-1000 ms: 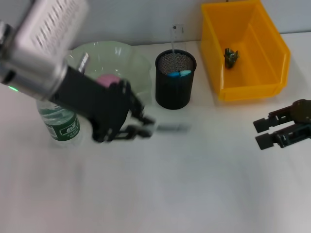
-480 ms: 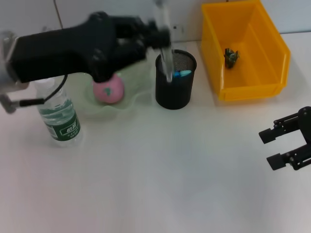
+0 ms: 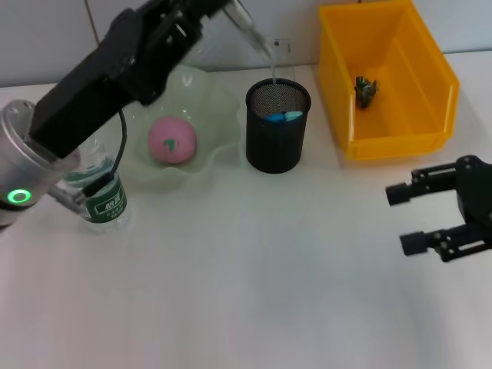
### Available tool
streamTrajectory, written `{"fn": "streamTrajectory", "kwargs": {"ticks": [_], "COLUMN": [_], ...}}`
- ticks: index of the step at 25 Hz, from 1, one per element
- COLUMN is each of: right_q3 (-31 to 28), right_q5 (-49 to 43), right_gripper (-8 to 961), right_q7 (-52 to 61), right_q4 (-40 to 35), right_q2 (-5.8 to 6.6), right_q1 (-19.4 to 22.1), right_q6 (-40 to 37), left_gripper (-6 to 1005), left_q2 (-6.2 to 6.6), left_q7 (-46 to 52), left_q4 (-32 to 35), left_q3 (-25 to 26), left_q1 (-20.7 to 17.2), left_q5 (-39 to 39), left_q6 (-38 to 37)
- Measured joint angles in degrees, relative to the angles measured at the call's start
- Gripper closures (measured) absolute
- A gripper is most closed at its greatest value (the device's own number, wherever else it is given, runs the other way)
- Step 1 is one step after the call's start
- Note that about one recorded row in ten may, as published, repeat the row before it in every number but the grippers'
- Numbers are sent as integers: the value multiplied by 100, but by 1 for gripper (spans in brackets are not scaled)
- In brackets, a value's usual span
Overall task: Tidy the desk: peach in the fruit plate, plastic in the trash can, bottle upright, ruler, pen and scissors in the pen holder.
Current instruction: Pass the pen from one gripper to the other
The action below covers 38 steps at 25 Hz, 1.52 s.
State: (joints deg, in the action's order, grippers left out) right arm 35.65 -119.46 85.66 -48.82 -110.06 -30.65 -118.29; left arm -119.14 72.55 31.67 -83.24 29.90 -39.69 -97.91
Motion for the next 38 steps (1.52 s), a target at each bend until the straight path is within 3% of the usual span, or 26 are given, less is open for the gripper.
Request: {"fn": "streamTrajectory", "kwargs": {"ticks": [1,2,3,4,5,6,7,8,11,12,13,18,31,38], "right_q3": [-49,-49,-148,-148,-207,-327,-327,-378,-424,-424,-427,-430,-398,-385], "right_q5": [164,164,317,317,395,521,521,581,736,736,838,1708,2958,3247], "right_gripper": [285,285,286,286,286,287,287,288,289,289,289,291,296,298], "right_q7": [-174,-174,-463,-463,-675,-1117,-1117,-1359,-2035,-2035,-2250,-3423,-5907,-6453], "right_q4": [3,3,28,28,53,138,138,186,401,401,527,1289,2801,3251], "right_q2": [-97,-97,-231,-231,-311,-472,-472,-567,-763,-763,-779,-804,-901,-912], "right_q1": [77,77,154,154,194,262,262,291,308,308,304,297,-142,-351], "right_q6": [85,85,208,208,277,450,450,554,787,787,839,1059,1395,1430], "left_gripper": [826,826,826,826,826,826,826,826,826,826,826,826,827,827], "left_q2": [-1,-1,-2,-2,-2,-2,-3,-4,-4,-4,-4,-4,-4,-4], "left_q7": [-201,-201,-549,-549,-549,-720,-950,-986,-986,-1004,-1005,-848,-638,-598], "left_q4": [-167,-167,-473,-473,-473,-551,-547,-537,-537,-520,-414,-228,172,296], "left_q3": [-248,-248,-972,-972,-972,-1525,-2289,-2592,-2592,-2958,-3652,-4172,-5031,-5156], "left_q1": [33,33,79,79,79,63,31,30,30,30,21,-72,-175,-233], "left_q5": [365,365,1435,1435,1435,2225,3229,3620,3620,4131,5142,6015,6890,7039], "left_q6": [14,14,102,102,102,239,525,648,648,800,1016,1079,1389,1403]}}
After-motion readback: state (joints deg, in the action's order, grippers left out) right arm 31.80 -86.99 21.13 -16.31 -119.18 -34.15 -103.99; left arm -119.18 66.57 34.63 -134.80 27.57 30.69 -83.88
